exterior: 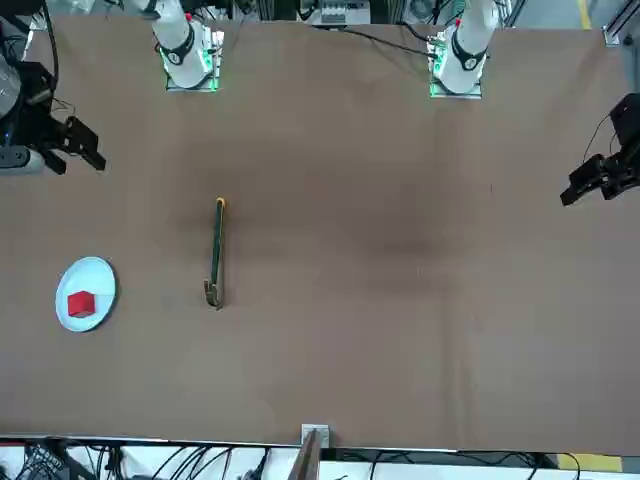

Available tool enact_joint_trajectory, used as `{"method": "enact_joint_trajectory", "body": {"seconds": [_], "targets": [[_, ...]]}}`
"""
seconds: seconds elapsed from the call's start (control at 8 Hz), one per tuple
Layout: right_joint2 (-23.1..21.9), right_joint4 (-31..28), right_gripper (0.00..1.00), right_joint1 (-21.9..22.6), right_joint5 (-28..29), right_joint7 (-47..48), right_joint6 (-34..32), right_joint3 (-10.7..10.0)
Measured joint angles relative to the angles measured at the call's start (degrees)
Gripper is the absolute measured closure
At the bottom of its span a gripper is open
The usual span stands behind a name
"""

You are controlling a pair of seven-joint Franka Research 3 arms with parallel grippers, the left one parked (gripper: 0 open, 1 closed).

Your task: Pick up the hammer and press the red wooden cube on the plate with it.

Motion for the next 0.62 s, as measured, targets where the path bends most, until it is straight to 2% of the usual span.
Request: {"method": "enact_joint_trajectory", "body": {"seconds": [0.38, 0.62], "targets": [[0.3, 0.0, 0.0, 0.0, 0.0, 0.3, 0.1, 0.2], [3.2, -0.1, 0.0, 0.3, 0.9, 1.6, 1.8, 0.9]]}}
